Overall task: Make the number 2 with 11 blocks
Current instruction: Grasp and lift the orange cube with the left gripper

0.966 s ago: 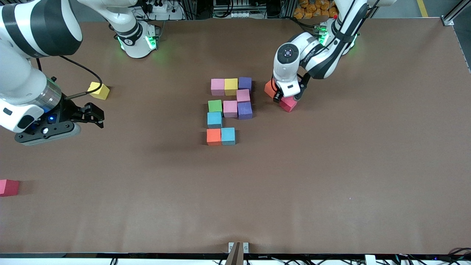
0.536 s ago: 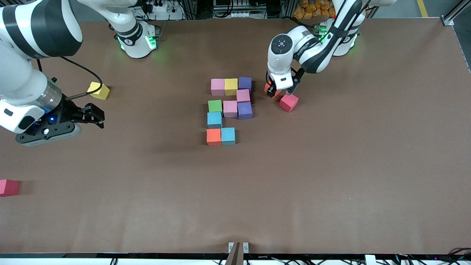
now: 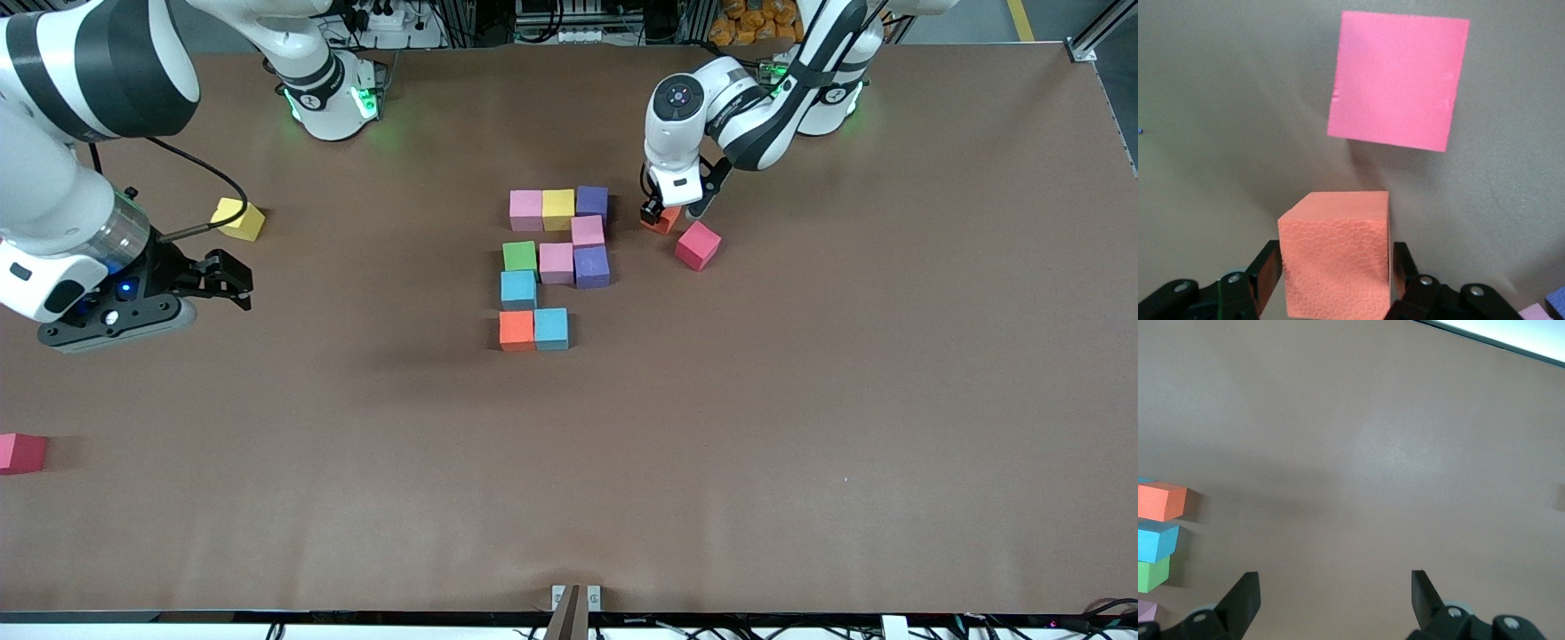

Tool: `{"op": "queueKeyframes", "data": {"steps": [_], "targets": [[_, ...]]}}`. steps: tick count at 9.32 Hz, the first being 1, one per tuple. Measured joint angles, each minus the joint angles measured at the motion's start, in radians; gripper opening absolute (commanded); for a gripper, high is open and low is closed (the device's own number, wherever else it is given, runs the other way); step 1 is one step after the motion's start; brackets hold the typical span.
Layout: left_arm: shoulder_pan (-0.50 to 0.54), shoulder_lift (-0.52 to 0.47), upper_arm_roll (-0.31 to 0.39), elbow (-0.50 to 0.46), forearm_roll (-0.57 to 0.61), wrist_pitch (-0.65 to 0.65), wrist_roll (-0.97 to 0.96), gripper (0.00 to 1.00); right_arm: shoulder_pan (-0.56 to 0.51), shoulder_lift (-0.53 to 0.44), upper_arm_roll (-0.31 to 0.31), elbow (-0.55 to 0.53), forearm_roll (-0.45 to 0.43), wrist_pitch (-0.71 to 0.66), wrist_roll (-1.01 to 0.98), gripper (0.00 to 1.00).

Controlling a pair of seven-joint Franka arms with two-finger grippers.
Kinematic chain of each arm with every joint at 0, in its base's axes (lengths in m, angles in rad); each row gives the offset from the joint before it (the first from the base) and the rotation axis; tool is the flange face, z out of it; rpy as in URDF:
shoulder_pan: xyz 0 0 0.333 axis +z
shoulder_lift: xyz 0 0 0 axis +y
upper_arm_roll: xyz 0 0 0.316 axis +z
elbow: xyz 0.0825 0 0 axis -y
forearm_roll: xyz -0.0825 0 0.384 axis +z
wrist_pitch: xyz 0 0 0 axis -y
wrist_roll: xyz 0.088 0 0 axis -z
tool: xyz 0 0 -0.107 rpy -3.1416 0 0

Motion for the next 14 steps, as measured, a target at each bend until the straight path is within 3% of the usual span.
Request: {"op": "queueKeyframes", "data": {"steps": [2, 3, 4, 9, 12, 14], "targets": [[0.0, 0.015, 0.0, -0.002, 0.0, 0.009, 0.001, 0.72, 0.0, 0.0, 0.0, 0.0, 0.0, 0.0, 0.0, 1.0], [0.0, 0.022, 0.0, -0.002, 0.0, 0.014, 0.002, 0.1, 0.0, 0.0, 0.0, 0.0, 0.0, 0.0, 0.0, 1.0], [0.001, 0.027, 0.0, -0.002, 0.0, 0.017, 0.002, 0.0, 0.0, 0.0, 0.0, 0.0, 0.0, 0.0, 0.0, 1.0], [0.13, 0.029, 0.003, 0.066, 0.0, -0.005, 0.028, 0.0, 0.0, 0.0, 0.0, 0.0, 0.0, 0.0, 0.0, 1.0], [0.205, 0.034, 0.005, 0.233, -0.003, -0.133, 0.016, 0.0, 0.0, 0.0, 0.0, 0.001, 0.0, 0.0, 0.0, 1.0], [0.203, 0.098, 0.003, 0.351, -0.005, -0.165, -0.037, 0.0, 0.0, 0.001, 0.0, 0.001, 0.0, 0.0, 0.0, 1.0]]}}
